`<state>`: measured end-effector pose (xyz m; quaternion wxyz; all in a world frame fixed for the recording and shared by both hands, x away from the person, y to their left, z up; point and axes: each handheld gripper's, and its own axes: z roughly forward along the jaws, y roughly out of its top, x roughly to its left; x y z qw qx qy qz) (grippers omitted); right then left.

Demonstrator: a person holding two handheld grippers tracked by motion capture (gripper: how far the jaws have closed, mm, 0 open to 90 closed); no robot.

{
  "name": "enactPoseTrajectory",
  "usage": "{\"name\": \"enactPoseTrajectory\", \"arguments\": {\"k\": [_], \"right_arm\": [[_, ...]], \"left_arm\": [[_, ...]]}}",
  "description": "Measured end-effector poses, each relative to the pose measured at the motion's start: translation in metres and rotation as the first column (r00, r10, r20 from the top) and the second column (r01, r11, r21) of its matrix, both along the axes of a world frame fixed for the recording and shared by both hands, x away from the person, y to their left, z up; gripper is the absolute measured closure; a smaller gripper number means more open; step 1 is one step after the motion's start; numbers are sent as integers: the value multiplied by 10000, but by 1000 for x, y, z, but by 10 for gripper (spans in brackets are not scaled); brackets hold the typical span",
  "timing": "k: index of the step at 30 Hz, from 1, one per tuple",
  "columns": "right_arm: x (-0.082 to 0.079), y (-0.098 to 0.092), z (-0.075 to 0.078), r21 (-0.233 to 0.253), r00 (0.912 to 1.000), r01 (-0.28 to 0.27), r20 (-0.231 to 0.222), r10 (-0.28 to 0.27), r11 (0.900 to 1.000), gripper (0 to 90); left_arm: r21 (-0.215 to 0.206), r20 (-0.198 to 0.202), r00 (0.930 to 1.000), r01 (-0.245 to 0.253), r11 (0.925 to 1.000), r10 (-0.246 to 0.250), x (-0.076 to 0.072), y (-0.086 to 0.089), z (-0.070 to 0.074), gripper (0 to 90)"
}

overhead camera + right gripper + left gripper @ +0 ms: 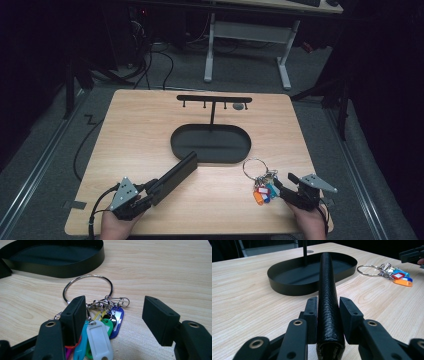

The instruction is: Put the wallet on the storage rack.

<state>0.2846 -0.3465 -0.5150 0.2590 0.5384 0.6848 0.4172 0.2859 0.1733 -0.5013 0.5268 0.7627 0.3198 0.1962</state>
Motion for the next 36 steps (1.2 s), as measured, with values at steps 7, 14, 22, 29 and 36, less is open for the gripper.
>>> {"name": "enactPoseTrajectory", "arguments": {"k": [7, 14, 22, 29, 36], "right_arm": [[0, 0, 0, 3, 10000, -4, 6, 4, 10000, 363], [0, 1, 0, -45, 10000, -80, 8, 80, 10000, 364], [0, 0, 2, 55, 9999, -141, 11, 141, 9999, 361], [1, -4, 3, 138, 9996, -279, 48, 278, 9995, 361], [1, -5, 3, 254, 9991, -425, 99, 423, 9988, 362]], "left_arm": [[580, -341, 9994, 1, 9983, 19, 0, -5, 6, 696], [1303, -1055, 9944, 228, 9912, -90, 3, -10, 17, 701], [2094, -1535, 9881, 224, 9776, 103, 4, -19, 24, 691], [3868, -1809, 9834, 604, 9202, 115, 15, -34, 37, 633], [4369, -2390, 9710, 976, 8942, 107, 28, -42, 51, 674]]}}
